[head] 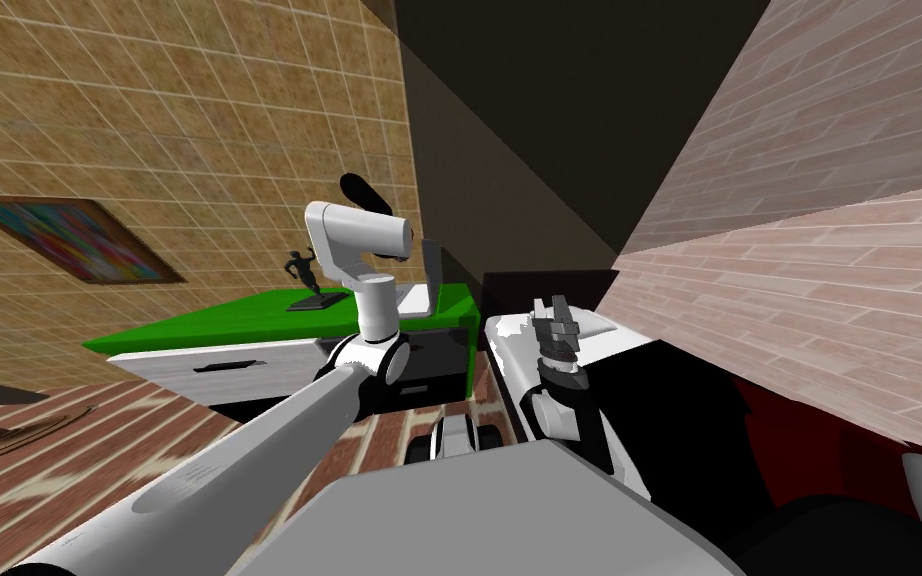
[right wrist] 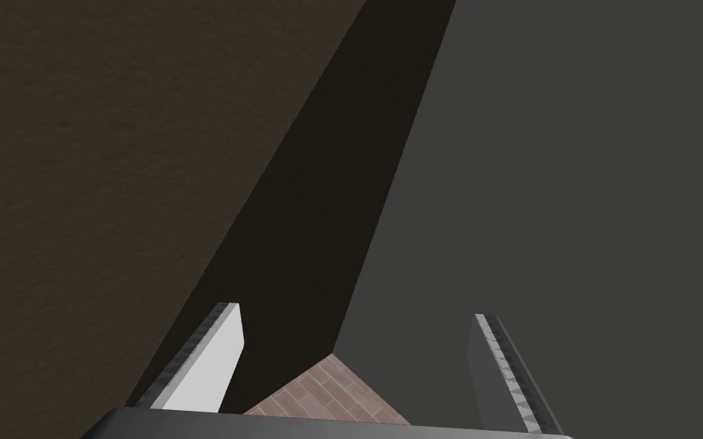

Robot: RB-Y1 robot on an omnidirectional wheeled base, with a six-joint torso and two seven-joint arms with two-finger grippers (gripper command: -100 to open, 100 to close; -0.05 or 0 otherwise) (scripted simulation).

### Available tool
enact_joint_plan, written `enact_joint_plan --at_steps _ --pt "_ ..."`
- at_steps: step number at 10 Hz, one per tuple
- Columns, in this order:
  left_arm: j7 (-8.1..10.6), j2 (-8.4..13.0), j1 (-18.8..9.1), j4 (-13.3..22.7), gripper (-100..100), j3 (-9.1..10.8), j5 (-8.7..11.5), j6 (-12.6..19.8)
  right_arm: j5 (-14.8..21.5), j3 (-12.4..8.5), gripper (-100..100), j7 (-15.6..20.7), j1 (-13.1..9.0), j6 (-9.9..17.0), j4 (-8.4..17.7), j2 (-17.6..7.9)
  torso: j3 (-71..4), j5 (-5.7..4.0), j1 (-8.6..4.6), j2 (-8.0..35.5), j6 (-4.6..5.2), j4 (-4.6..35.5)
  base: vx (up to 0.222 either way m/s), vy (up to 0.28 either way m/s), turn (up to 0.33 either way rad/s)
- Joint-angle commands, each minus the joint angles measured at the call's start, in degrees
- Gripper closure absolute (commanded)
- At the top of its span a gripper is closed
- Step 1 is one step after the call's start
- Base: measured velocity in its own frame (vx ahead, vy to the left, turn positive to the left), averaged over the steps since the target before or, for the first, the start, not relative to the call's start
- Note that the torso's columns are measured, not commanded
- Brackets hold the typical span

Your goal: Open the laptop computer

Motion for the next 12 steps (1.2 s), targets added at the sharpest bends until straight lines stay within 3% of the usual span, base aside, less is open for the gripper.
enact_joint_plan --at_steps 1,3,5,6,7,12 --pt "-0.32 -3.6 -2.4 0.7 -100 0.02 -0.5 3.3 0.0 0.0 0 0.0 0.0 0.0 0.0 0.0 0.0 0.0 -0.01 0.0 0.0 0.0 0.014 -0.024 0.02" --pt "-0.43 -5.5 -3.2 0.9 -100 0.07 -0.6 4.3 0.0 0.0 0 0.0 0.0 0.0 0.0 0.0 0.0 0.0 -0.02 0.0 0.0 0.0 0.005 -0.021 0.008" --pt "-0.53 -5.1 -3.0 0.5 -100 0.06 -0.5 4.4 0.0 0.0 0 0.0 0.0 0.0 0.0 0.0 0.0 0.02 0.04 0.0 -0.01 0.0 0.0 -0.004 0.0" --pt "-0.53 -5.0 -3.0 0.5 100 0.06 -0.5 4.4 0.0 0.0 0 0.0 0.0 0.0 0.0 0.0 0.0 0.01 0.03 0.0 0.0 0.0 0.0 0.0 0.0" --pt "1.73 -5.3 -2.1 -0.7 100 2.15 0.4 3.8 0.0 0.0 0 0.0 0.0 0.0 0.0 0.0 0.0 0.03 0.02 0.0 -0.03 -0.1 0.015 0.061 -0.051" --pt "7.35 -6.2 0.6 -3.5 100 7.36 2.9 2.6 0.0 0.0 0 0.0 0.0 0.0 0.0 0.0 -0.3 0.37 0.64 -0.5 -0.25 -0.5 -0.02 0.103 -0.03"
